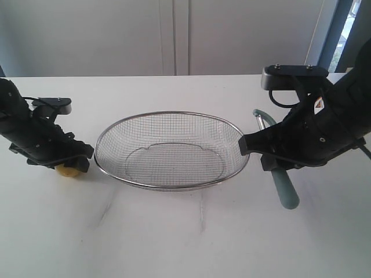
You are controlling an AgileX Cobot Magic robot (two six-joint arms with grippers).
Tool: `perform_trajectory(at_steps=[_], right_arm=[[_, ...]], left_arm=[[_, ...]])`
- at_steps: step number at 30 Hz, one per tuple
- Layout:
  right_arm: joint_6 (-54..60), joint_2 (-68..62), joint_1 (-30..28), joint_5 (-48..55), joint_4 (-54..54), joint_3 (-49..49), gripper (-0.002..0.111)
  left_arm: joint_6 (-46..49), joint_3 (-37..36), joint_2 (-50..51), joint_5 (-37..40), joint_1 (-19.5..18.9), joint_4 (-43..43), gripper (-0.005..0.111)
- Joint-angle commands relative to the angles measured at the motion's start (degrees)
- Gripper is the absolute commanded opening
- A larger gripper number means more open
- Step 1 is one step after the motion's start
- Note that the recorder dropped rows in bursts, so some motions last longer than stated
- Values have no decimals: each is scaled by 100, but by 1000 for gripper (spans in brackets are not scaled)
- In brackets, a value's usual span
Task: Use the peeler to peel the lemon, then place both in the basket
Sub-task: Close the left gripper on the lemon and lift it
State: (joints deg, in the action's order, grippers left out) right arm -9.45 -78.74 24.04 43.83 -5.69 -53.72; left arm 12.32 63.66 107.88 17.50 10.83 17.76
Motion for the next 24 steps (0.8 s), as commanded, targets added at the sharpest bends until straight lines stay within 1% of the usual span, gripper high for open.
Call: perform_trajectory(at_steps=[1, 2, 8, 15, 24], right_arm=[[10, 48, -38, -89, -13, -48, 0], [10, 48, -38, -89, -13, -48, 0], [10, 48, -38, -101, -13, -48, 0], [10, 48, -38, -101, -13, -48, 0], [8, 48, -38, -84, -13, -48, 0]], left_arm=[[2, 5, -99, 370, 24, 9, 7], [2, 5, -140, 416, 24, -2, 0], [17, 5, -431, 452, 13, -16, 0], [39, 5, -617, 668, 13, -158, 0], [126, 5, -726, 676, 13, -191, 0]])
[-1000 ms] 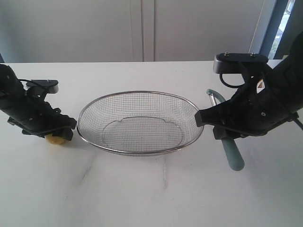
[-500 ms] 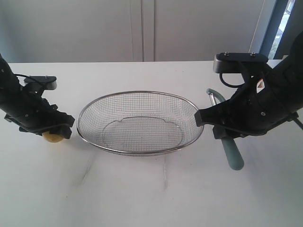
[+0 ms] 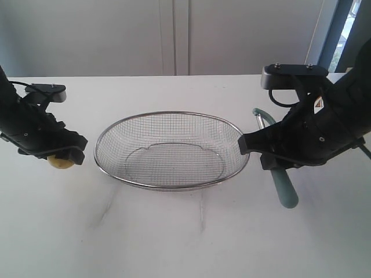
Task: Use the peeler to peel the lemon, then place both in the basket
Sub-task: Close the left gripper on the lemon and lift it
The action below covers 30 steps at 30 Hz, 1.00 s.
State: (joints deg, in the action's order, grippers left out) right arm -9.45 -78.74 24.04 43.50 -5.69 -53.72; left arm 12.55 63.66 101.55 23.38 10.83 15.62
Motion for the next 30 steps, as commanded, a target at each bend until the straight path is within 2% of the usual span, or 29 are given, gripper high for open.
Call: perform_trajectory(at_steps=[1, 19, 30], right_arm=[[8, 48, -38, -41, -13, -48, 0], [8, 48, -38, 54, -1, -48, 0], [22, 48, -38, 79, 23, -48, 0]], left_arm=[[140, 5, -92, 88, 13, 24, 0], [100, 5, -92, 336, -143, 0, 0], [100, -216, -873, 567, -143, -11, 0]])
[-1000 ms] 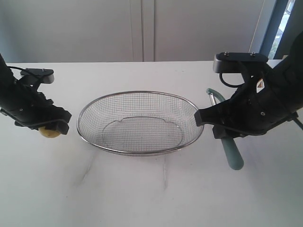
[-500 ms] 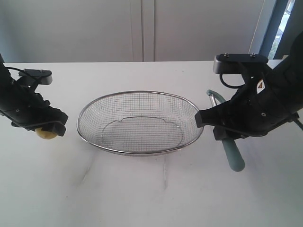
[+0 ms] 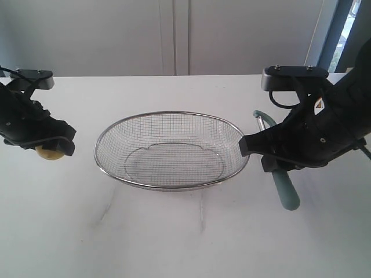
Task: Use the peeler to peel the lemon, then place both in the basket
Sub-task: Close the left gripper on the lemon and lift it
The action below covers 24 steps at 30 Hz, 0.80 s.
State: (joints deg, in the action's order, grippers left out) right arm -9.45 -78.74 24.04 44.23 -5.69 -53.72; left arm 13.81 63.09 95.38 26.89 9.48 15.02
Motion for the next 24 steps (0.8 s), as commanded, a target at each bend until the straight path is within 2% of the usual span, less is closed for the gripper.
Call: perform_trajectory(at_steps=[1, 9, 24], right_arm=[[22, 48, -38, 35, 23, -48, 0], [22, 48, -38, 48, 33, -48, 0], [71, 48, -38, 46, 71, -48, 0]], left_arm=[[-26, -185, -316, 242, -8, 37, 0], [22, -245, -1092, 543, -8, -6, 0], [63, -245, -1345, 593, -8, -6, 0]])
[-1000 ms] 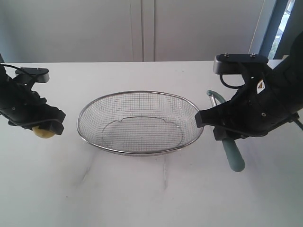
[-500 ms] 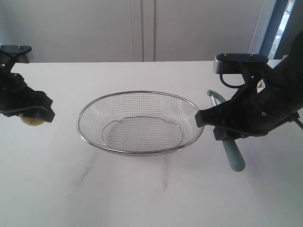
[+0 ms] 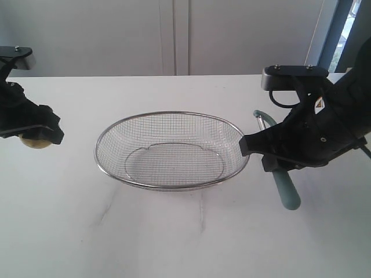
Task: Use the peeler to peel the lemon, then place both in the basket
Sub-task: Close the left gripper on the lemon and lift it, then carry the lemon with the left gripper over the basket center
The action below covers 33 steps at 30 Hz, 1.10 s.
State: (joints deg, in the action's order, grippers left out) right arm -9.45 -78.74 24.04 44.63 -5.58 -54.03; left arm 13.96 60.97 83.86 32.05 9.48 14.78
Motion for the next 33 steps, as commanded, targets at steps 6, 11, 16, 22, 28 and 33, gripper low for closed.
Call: perform_trajectory(at_steps=[6, 11, 16, 22, 28, 33], right_arm=[[71, 48, -38, -6, 60, -17, 0], [112, 48, -38, -6, 60, -17, 0], [112, 48, -38, -6, 60, -17, 0], [123, 48, -38, -6, 60, -17, 0], [137, 48, -38, -6, 60, -17, 0], [153, 48, -38, -6, 60, -17, 0]], left_arm=[[49, -33, -391, 103, -8, 18, 0], [121, -33, -585, 119, -8, 18, 0], [131, -33, -811, 141, -8, 18, 0], [131, -33, -1196, 250, -8, 99, 0], [131, -33, -1596, 350, -8, 237, 0], [199, -104, -1848, 446, -8, 526, 0]])
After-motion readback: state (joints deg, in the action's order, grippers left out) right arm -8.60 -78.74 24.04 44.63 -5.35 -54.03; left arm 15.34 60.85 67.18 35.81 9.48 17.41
